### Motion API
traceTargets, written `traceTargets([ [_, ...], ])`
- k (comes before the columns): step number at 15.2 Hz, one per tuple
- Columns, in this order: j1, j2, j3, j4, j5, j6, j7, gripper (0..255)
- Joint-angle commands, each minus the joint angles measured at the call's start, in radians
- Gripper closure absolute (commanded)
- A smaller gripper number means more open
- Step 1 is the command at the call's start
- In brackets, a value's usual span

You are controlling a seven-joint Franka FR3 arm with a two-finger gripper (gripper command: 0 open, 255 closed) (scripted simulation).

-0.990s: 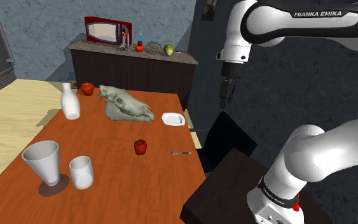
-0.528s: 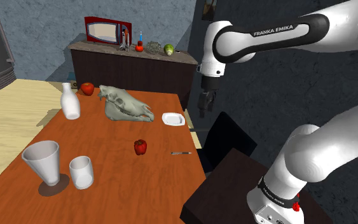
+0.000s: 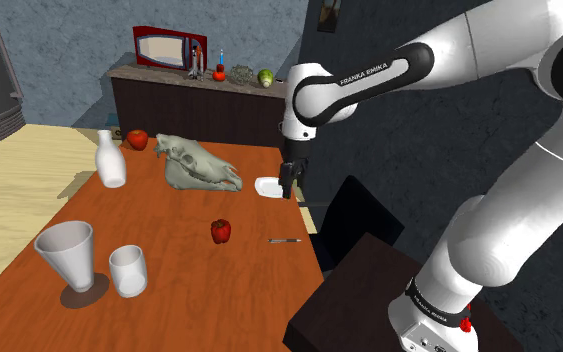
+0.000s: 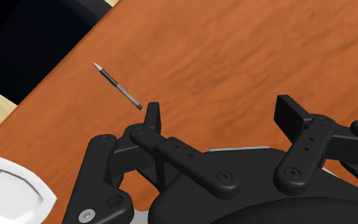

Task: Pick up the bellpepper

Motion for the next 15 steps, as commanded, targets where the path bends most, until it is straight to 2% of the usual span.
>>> traceTargets([
  [1,0.006,0.084,0.011,0.035,-0.006,0.050,0.012,0],
  [8,0.025,0.362,0.026,0.196,-0.051,0.167,0.049,0],
  [15,0.059,0.640,0.020,0.421,-0.101,0.218,0.084,0],
])
